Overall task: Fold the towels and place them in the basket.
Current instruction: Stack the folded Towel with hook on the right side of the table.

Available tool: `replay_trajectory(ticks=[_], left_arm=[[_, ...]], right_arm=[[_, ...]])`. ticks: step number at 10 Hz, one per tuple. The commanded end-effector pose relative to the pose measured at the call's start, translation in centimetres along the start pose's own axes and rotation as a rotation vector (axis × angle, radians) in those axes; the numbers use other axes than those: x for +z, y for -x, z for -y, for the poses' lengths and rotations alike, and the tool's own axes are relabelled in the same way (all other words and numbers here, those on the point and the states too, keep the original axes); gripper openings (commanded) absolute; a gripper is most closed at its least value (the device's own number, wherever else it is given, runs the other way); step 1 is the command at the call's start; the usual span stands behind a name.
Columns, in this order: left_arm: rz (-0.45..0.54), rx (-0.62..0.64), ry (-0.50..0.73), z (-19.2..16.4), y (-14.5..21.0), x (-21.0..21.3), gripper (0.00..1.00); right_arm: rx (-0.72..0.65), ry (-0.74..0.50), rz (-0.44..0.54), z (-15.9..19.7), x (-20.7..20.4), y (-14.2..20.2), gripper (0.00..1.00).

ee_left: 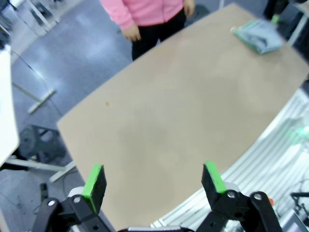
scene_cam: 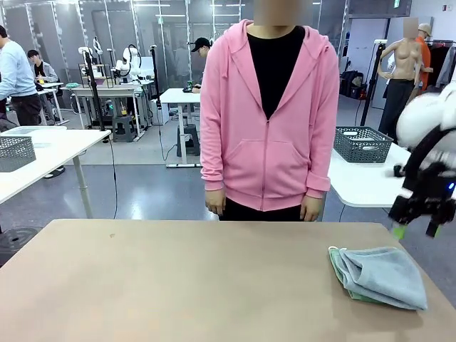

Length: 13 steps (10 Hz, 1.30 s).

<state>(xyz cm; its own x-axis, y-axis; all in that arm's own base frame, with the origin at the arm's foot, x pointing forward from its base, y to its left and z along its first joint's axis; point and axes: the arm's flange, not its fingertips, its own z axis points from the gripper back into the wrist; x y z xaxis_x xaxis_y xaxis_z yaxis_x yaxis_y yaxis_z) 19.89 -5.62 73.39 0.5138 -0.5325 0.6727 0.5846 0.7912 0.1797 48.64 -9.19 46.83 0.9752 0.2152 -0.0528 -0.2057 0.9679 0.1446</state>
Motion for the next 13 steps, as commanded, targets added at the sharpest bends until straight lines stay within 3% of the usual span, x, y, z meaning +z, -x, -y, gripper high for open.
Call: replay_trajectory(ticks=[1, 3, 5, 8, 11, 13], left_arm=[[-0.007, -0.002, -0.015, -2.5, -1.3, 3.8, 1.00], [0.011, 0.059, 0.000, -3.9, -1.2, 5.6, 1.00], [0.029, 0.058, 0.022, -3.9, -0.1, 5.8, 1.00], [0.041, 0.060, 0.049, -3.9, 0.8, 5.0, 1.00], [0.050, 0.081, 0.063, -4.0, 1.6, 4.1, 1.00], [0.032, 0.108, 0.059, -3.8, 2.3, 3.8, 1.00]], right_arm=[[0.106, -0.111, 0.078, 0.4, 9.4, 4.2, 1.00], [0.223, -0.109, 0.183, -1.7, 17.8, 9.9, 1.00], [0.322, -0.056, 0.285, -4.8, 22.8, 15.2, 1.00], [0.428, 0.003, 0.379, -9.4, 27.3, 20.5, 1.00], [0.425, 0.070, 0.441, -12.4, 28.5, 22.3, 1.00], [0.449, 0.043, 0.424, -11.7, 29.3, 22.5, 1.00]])
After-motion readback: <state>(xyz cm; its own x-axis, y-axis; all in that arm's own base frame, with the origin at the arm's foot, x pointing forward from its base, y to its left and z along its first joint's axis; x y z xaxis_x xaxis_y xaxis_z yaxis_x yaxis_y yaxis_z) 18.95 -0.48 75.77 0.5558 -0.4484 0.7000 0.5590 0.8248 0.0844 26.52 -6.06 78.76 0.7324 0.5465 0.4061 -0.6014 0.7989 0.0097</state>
